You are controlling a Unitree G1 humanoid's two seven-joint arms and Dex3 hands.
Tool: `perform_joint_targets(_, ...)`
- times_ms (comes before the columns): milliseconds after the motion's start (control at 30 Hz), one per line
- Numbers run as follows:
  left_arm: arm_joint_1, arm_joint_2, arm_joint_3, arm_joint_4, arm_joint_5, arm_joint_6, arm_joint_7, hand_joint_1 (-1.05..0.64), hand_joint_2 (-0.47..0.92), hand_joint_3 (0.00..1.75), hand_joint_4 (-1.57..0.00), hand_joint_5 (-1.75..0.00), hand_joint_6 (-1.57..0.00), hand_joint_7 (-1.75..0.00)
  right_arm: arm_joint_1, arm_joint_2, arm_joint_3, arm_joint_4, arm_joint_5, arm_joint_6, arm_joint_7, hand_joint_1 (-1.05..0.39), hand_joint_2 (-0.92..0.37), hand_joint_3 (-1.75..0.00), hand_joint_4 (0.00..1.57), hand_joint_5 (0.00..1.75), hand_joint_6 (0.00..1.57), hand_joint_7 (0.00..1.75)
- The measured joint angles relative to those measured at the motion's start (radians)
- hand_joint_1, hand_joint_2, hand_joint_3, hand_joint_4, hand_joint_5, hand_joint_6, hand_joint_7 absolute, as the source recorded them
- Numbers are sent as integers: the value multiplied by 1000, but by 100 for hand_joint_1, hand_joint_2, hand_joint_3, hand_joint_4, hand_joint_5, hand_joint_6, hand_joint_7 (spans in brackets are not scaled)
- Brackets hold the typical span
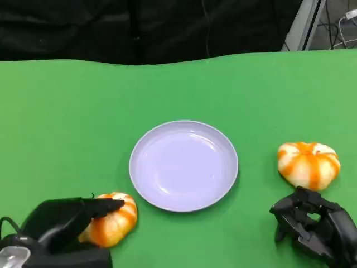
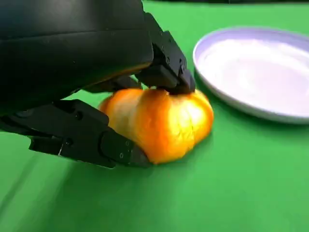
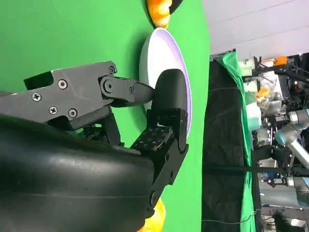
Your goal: Grasp the bread from the table and place it into the plate.
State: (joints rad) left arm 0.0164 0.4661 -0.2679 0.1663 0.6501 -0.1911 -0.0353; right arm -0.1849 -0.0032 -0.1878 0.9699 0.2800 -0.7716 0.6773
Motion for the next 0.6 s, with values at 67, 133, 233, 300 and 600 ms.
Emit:
perform_joint_targets(67, -7, -2, -6, 18, 16, -12, 41, -1, 92, 19, -115, -27, -116, -11, 0, 0, 0, 0, 0, 0, 0, -25, -92, -39, 67, 175, 81, 106)
perform_joint_targets(133, -14, -2, -11, 28, 18, -16, 56, -1, 92, 19, -117, -46, -128, -11, 0, 0, 0, 0, 0, 0, 0, -25, -92, -40, 68, 175, 81, 106)
perform_joint_targets(233, -28, -14, -19, 96, 35, -53, 164, -1, 92, 16, -90, -119, -136, -18, 0, 0, 0, -1, 0, 0, 0, -25, -92, -40, 68, 175, 82, 106)
perform_joint_targets(300, -44, -33, -25, 159, 53, -89, 259, -4, 92, 15, -73, -158, -107, -83, 0, 0, 1, -1, 0, 0, -1, -25, -91, -40, 68, 175, 82, 106)
perform_joint_targets(600, -74, -79, -35, 344, 66, -204, 566, -10, 81, 38, -74, -175, -83, -140, 0, 0, 1, -2, 0, 0, -2, -26, -92, -38, 68, 175, 81, 104)
